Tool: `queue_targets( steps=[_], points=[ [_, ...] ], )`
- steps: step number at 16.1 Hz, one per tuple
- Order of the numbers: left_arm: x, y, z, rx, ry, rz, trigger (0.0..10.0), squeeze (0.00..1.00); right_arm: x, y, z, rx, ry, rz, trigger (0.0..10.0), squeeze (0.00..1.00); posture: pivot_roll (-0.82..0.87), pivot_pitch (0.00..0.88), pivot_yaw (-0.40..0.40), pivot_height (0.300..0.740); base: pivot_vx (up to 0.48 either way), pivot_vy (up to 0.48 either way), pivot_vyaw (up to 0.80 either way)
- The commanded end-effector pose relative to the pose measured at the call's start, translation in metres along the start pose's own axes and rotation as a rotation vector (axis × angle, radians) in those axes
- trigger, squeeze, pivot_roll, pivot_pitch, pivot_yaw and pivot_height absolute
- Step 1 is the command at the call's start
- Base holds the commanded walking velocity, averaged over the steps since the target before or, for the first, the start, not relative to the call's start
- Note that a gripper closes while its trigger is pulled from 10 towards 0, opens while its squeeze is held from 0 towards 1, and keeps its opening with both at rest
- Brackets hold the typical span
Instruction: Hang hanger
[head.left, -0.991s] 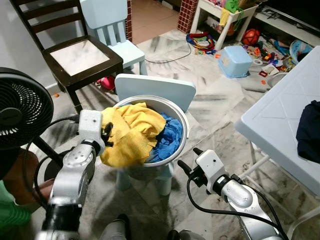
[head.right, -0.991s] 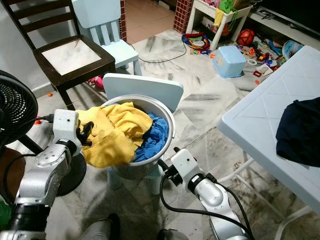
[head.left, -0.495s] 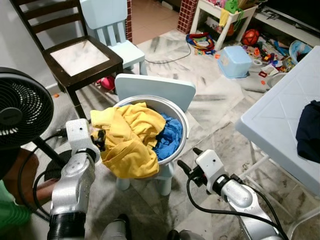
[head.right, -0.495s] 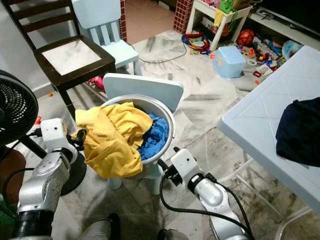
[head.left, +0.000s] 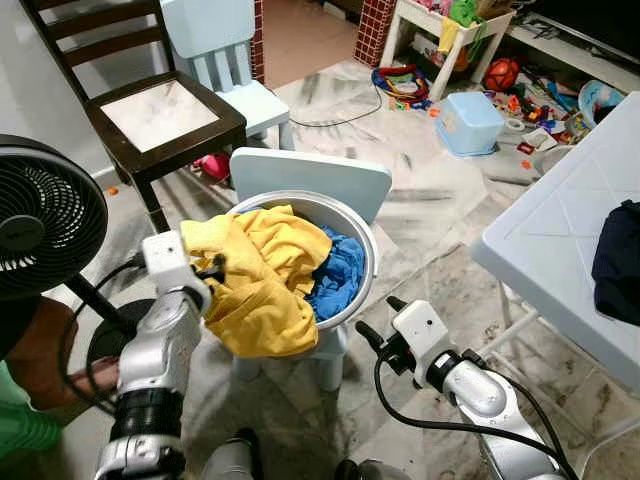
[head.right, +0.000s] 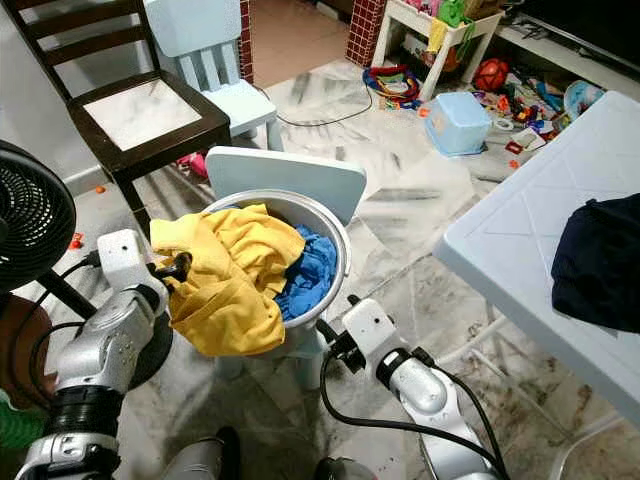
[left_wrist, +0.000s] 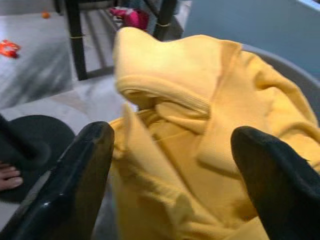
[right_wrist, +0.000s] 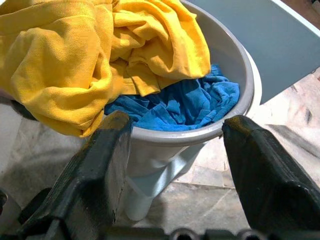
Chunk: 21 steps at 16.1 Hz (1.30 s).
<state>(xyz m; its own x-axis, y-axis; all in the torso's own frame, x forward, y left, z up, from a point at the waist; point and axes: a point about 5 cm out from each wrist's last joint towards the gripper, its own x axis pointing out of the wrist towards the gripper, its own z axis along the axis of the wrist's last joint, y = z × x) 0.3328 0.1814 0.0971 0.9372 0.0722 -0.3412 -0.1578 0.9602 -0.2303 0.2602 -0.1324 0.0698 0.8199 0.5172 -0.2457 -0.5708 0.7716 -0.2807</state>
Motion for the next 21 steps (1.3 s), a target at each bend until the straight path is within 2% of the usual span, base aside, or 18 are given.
queue_targets(
  steps=[1, 4, 5, 8, 9, 11, 12, 15, 18, 21],
  points=[
    [0.002, -0.009, -0.004, 0.006, 0.013, -0.041, 10.0, 1.00, -0.004, -0.003, -0.001, -0.008, 0.011, -0.008, 10.0, 0.00, -0.02, 0.165, -0.090, 0.740, 0.000, 0.000, 0.00],
    [0.003, -0.017, -0.007, 0.001, 0.020, -0.075, 10.0, 1.00, -0.005, -0.002, -0.001, -0.009, 0.014, -0.008, 10.0, 0.00, -0.03, 0.169, -0.090, 0.740, 0.000, 0.000, 0.00],
    [0.005, -0.024, -0.015, 0.010, 0.039, -0.085, 10.0, 1.00, -0.005, -0.002, -0.001, -0.009, 0.015, -0.005, 10.0, 0.00, -0.03, 0.169, -0.089, 0.740, 0.000, 0.000, 0.00],
    [0.003, -0.028, -0.023, 0.023, 0.065, -0.059, 10.0, 1.00, -0.007, -0.004, -0.001, -0.013, 0.016, -0.008, 10.0, 0.00, -0.04, 0.169, -0.087, 0.740, 0.000, 0.000, 0.00],
    [-0.002, -0.031, -0.024, 0.024, 0.062, -0.061, 10.0, 0.00, -0.008, -0.005, -0.002, -0.015, 0.019, -0.011, 10.0, 0.00, -0.04, 0.171, -0.086, 0.740, 0.000, 0.000, 0.00],
    [-0.016, -0.033, -0.029, 0.027, 0.056, -0.063, 10.0, 0.00, -0.008, -0.004, -0.002, -0.016, 0.021, -0.011, 10.0, 0.00, -0.03, 0.170, -0.083, 0.740, 0.000, 0.000, 0.00],
    [-0.029, -0.033, -0.033, 0.040, 0.044, -0.069, 10.0, 0.00, -0.009, -0.004, -0.002, -0.015, 0.021, -0.010, 10.0, 0.00, -0.03, 0.170, -0.082, 0.740, 0.000, 0.000, 0.00],
    [-0.054, -0.023, -0.035, 0.159, 0.011, -0.073, 10.0, 0.00, -0.008, -0.004, -0.003, -0.015, 0.024, -0.004, 10.0, 0.00, -0.01, 0.174, -0.088, 0.740, 0.000, 0.000, 0.00],
    [-0.065, -0.007, -0.044, 0.150, 0.038, -0.010, 10.0, 0.00, -0.004, -0.003, -0.002, -0.015, 0.020, 0.003, 10.0, 0.00, 0.00, 0.174, -0.089, 0.740, 0.000, 0.000, 0.00],
    [-0.069, 0.002, -0.050, 0.147, 0.060, 0.030, 10.0, 0.00, -0.004, -0.003, -0.002, -0.015, 0.020, -0.001, 10.0, 0.00, 0.00, 0.173, -0.087, 0.740, 0.000, 0.000, 0.00]
  ],
)
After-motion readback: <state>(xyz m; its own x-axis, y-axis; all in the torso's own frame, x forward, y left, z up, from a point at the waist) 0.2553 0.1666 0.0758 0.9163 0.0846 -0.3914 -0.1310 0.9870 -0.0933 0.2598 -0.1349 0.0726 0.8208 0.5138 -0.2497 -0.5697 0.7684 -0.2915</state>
